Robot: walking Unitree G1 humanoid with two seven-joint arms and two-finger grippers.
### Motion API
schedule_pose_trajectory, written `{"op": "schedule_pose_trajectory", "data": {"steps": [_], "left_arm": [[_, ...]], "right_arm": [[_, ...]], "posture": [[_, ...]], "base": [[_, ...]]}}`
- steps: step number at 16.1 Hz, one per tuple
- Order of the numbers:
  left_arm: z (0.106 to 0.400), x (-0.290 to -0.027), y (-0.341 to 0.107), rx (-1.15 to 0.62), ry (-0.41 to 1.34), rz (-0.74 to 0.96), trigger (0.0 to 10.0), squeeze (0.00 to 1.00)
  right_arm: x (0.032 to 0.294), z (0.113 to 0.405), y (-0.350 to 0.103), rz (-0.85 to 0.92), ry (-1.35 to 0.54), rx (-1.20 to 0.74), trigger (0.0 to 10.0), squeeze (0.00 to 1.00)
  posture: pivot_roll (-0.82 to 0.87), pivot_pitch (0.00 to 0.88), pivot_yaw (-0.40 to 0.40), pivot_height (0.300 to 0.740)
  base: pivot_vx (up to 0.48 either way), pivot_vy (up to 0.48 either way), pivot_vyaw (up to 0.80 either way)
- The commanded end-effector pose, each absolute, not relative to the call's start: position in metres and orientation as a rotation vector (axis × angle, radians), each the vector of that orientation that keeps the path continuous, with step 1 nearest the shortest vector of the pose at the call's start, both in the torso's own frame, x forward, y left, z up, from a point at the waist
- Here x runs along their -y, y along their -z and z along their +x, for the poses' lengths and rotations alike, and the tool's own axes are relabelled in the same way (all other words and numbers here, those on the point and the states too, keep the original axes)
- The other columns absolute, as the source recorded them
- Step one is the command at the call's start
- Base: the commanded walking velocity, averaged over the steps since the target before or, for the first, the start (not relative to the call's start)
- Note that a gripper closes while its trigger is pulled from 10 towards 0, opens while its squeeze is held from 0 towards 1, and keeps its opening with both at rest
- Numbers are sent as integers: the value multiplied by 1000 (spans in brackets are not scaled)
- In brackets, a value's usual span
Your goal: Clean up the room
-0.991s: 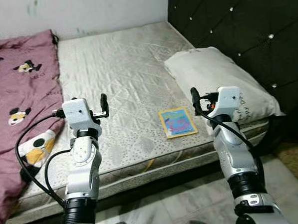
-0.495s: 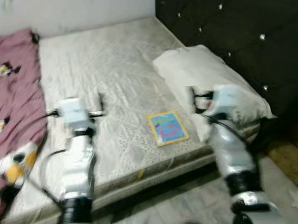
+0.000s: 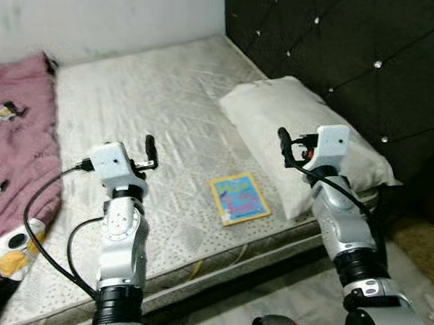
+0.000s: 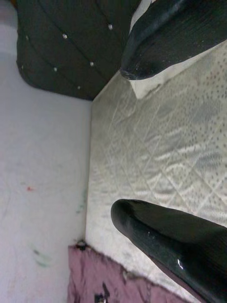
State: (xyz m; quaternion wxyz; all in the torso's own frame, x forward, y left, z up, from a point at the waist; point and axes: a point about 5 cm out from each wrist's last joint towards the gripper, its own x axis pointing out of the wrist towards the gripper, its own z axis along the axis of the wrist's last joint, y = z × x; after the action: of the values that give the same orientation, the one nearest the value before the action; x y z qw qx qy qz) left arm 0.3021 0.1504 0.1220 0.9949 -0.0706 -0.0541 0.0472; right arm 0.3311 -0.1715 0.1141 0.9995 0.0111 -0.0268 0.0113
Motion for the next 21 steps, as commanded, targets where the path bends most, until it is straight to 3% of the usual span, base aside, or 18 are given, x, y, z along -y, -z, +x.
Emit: {"op": "schedule_pose_trajectory", "data": {"steps": [1,6,10,21], "left_arm": [[303,-150,-122,99,-83,-136,10000,0],[302,-150,-121,93,-93,-140,10000,0],[302,-149,-120,87,-96,-144,10000,0],[303,-150,-121,96,-104,-158,10000,0]], "right_arm": [[173,331,-117,18,-24,69,10000,0],[171,331,-117,-8,-35,69,10000,0],[170,330,-117,-15,-45,73,10000,0],[170,330,-115,8,-45,63,10000,0]], "posture": [[-50,0,39,740],[-53,0,36,740],[-56,0,34,740],[-58,0,38,740]], "base": [[0,480,-631],[0,480,0],[0,480,741],[0,474,0]]}}
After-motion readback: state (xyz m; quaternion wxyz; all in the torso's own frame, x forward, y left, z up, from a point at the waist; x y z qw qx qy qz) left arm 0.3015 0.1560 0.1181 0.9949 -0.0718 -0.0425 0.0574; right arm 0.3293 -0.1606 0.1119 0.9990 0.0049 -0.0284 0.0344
